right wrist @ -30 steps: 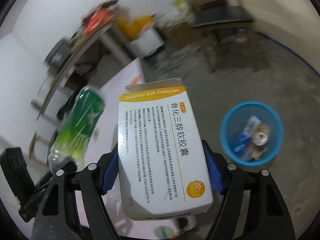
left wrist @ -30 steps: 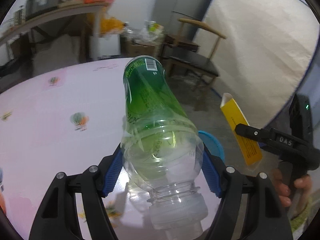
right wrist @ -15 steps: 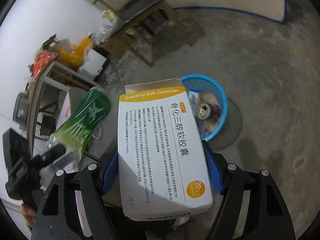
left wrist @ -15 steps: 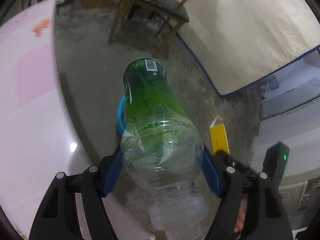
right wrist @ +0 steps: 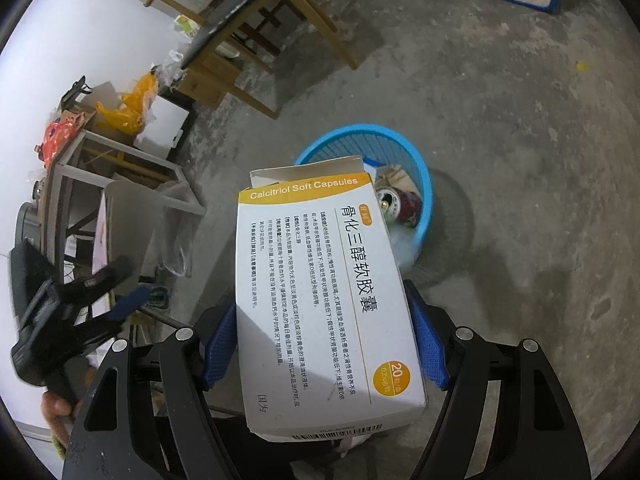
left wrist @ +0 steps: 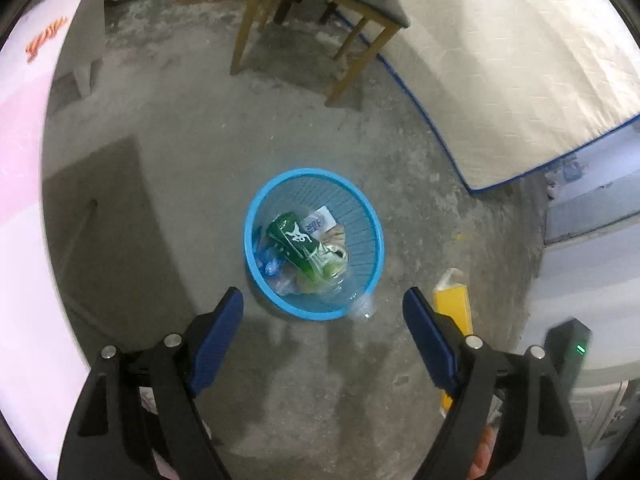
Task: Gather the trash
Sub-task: 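Carry the bottle and box over the blue wastebasket and open both tools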
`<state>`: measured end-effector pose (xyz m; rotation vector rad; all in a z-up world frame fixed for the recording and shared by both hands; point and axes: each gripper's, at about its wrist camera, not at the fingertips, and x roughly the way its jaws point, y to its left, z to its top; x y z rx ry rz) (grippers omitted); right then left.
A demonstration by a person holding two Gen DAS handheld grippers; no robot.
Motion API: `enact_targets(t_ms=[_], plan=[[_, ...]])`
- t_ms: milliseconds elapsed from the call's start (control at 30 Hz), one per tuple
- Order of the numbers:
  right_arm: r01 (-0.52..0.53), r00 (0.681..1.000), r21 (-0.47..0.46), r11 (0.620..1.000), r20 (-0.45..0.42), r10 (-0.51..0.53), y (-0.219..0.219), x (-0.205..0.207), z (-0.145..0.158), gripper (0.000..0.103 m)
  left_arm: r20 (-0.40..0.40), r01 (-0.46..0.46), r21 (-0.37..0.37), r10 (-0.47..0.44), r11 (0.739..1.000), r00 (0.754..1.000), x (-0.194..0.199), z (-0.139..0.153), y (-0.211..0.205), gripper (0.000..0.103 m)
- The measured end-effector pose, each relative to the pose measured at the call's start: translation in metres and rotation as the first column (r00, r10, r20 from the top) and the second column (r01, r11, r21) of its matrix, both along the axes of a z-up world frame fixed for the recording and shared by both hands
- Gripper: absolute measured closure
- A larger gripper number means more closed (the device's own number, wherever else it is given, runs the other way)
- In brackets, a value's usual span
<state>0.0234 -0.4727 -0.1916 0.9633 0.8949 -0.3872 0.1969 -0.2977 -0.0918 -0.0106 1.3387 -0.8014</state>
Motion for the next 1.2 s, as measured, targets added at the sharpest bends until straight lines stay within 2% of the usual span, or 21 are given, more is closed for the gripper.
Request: enact_targets(t_ms=[267,467,567,733,967,1200], plan=[[0.002,1.000,-0.017,1.000,-0.022,-0.002,-0.007,0.010,-0.001,0.032,0.116,0.028,-0.084,-0.018,0.996,0.993,-0.016,0.054,0.020,0.023],[-0.027,0.999,-0.013,1.000,-0.031,0.027,-0.011,0.028,-0.007,0.032,0.217,0.059,-0.131,-0.030,0.990,0.976,-0.033,0.082,0.050,0.023],[-0.039,0.998,-0.016,0.999,-0.057,0.038,-0.011,0.037,-0.014,0.032,0.273,0.081,-0.129,-0.043,0.988,0.961,-0.048,0.092,0.073,0.023],[-0.088,0.990,0.027,0.996,-0.104,0.090,-0.010,0.049,-0.034,0.032,0.335,0.124,-0.099,-0.084,0.987,0.939,-0.079,0.093,0.119,0.021],[-0.141,0.973,0.040,0.989,-0.179,0.146,-0.013,0.078,-0.052,0.032,0.381,0.109,-0.058,-0.079,0.992,0.921,-0.114,0.084,0.169,0.020],[-0.238,0.936,-0.088,0.967,-0.287,0.204,-0.025,0.143,-0.053,0.032,0.410,0.088,-0.054,-0.058,0.995,0.910,-0.127,0.080,0.185,0.019]])
